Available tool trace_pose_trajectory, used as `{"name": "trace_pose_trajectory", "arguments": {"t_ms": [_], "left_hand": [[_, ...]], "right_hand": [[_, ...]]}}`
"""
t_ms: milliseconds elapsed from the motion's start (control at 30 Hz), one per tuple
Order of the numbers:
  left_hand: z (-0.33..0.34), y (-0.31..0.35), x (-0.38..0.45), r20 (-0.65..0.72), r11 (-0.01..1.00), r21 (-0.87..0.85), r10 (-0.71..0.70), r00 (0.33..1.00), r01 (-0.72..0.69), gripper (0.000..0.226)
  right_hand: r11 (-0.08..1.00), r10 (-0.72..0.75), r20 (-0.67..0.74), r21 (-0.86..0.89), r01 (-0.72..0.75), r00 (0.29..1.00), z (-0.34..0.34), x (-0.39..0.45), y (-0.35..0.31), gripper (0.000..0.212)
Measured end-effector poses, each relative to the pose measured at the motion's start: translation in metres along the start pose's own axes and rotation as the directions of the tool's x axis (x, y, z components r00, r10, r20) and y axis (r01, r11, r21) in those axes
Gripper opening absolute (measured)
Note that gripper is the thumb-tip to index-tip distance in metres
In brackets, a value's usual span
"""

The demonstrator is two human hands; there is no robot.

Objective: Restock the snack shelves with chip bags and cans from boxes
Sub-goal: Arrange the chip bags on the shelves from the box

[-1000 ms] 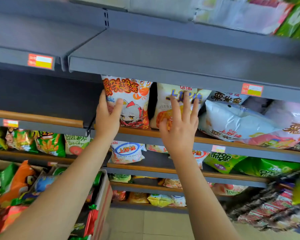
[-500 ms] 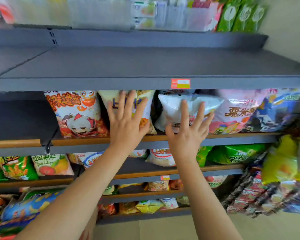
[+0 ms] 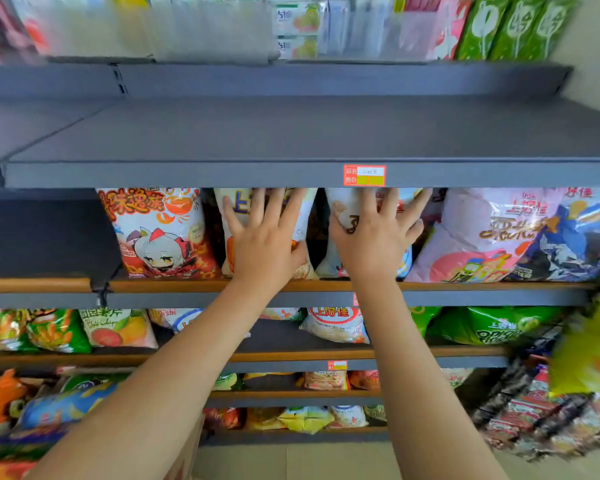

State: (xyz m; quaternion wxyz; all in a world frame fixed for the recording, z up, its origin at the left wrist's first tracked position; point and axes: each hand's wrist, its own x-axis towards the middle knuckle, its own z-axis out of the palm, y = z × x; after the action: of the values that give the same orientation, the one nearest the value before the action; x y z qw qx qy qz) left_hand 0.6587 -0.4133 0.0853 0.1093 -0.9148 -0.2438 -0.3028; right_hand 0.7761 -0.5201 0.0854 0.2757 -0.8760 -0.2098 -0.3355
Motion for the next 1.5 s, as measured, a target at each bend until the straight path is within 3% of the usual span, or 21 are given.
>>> {"name": "trace_pose_trajectory", "arguments": {"t_ms": [100, 167, 200, 267, 367, 467, 533, 633, 700, 767, 800, 867, 900, 967, 1067, 1233, 1367, 1500], "left_hand": [[-0.004, -0.003, -0.007, -0.019, 0.998, -0.063, 0.026, 0.999, -0.027, 0.084], [-0.007, -0.016, -0.020, -0.076, 0.977, -0.190, 0.079, 0.994, -0.092, 0.072], [-0.010, -0.024, -0.032, -0.117, 0.951, -0.284, 0.089, 0.989, -0.120, 0.063], [-0.015, -0.049, -0.066, -0.132, 0.905, -0.418, 0.028, 0.991, -0.081, 0.045], [-0.022, -0.108, -0.131, 0.171, 0.889, -0.390, -0.186, 0.967, 0.240, 0.030], [-0.030, -0.186, -0.200, 0.507, 0.839, -0.189, -0.361, 0.782, 0.510, 0.017], [-0.045, -0.232, -0.246, 0.551, 0.763, -0.116, -0.483, 0.681, 0.636, 0.013], [-0.069, -0.287, -0.312, 0.474, 0.594, -0.004, -0.707, 0.525, 0.804, 0.020], [-0.084, -0.318, -0.353, 0.411, 0.543, 0.007, -0.767, 0.492, 0.840, 0.032], [-0.094, -0.347, -0.393, 0.401, 0.546, 0.014, -0.771, 0.495, 0.838, 0.045], [-0.095, -0.361, -0.413, 0.428, 0.528, 0.031, -0.775, 0.466, 0.849, 0.051], [-0.098, -0.378, -0.444, 0.538, 0.439, 0.054, -0.770, 0.345, 0.897, 0.059], [-0.098, -0.384, -0.455, 0.591, 0.407, 0.075, -0.753, 0.288, 0.910, 0.063], [-0.093, -0.386, -0.467, 0.658, 0.409, 0.095, -0.710, 0.251, 0.908, 0.069], [-0.086, -0.399, -0.479, 0.655, 0.379, 0.033, -0.707, 0.266, 0.925, 0.056], [-0.083, -0.417, -0.478, 0.659, 0.326, -0.075, -0.693, 0.292, 0.942, 0.035], [-0.085, -0.438, -0.478, 0.750, 0.190, -0.162, -0.614, 0.246, 0.968, 0.029], [-0.083, -0.447, -0.473, 0.809, 0.294, -0.124, -0.522, 0.268, 0.948, 0.041]], "right_hand": [[0.995, 0.030, -0.075, 0.093, -0.023, 0.997, -0.016, -0.039, -0.002, 0.052], [0.970, -0.041, -0.124, 0.231, 0.069, 0.991, -0.025, -0.076, -0.012, 0.039], [0.933, -0.103, -0.091, 0.337, 0.128, 0.990, -0.027, -0.098, -0.020, 0.030], [0.807, -0.274, 0.126, 0.569, 0.157, 0.953, -0.023, -0.139, -0.041, 0.022], [0.711, -0.500, 0.497, 0.703, 0.009, 0.709, -0.007, -0.196, -0.081, 0.028], [0.688, -0.650, 0.623, 0.725, -0.010, 0.436, 0.003, -0.242, -0.127, 0.032], [0.700, -0.688, 0.667, 0.714, 0.016, 0.286, 0.008, -0.267, -0.161, 0.033], [0.686, -0.727, 0.672, 0.722, 0.090, 0.140, 0.012, -0.307, -0.214, 0.022], [0.670, -0.743, 0.665, 0.738, 0.086, 0.079, 0.014, -0.336, -0.250, 0.022], [0.662, -0.743, 0.669, 0.736, 0.139, 0.001, 0.013, -0.362, -0.286, 0.044], [0.665, -0.726, 0.686, 0.719, 0.200, -0.048, 0.014, -0.376, -0.302, 0.052], [0.671, -0.665, 0.735, 0.665, 0.328, -0.129, 0.017, -0.399, -0.327, 0.065], [0.673, -0.641, 0.756, 0.637, 0.376, -0.135, 0.019, -0.409, -0.337, 0.070], [0.703, -0.605, 0.791, 0.583, 0.407, -0.089, 0.026, -0.420, -0.345, 0.075], [0.755, -0.583, 0.813, 0.539, 0.373, 0.004, 0.033, -0.432, -0.355, 0.079], [0.762, -0.634, 0.741, 0.551, 0.341, 0.222, 0.034, -0.446, -0.348, 0.080], [0.775, -0.625, 0.727, 0.535, 0.338, 0.284, 0.032, -0.454, -0.353, 0.081], [0.778, -0.628, 0.691, 0.541, 0.319, 0.358, 0.031, -0.450, -0.371, 0.084]]}}
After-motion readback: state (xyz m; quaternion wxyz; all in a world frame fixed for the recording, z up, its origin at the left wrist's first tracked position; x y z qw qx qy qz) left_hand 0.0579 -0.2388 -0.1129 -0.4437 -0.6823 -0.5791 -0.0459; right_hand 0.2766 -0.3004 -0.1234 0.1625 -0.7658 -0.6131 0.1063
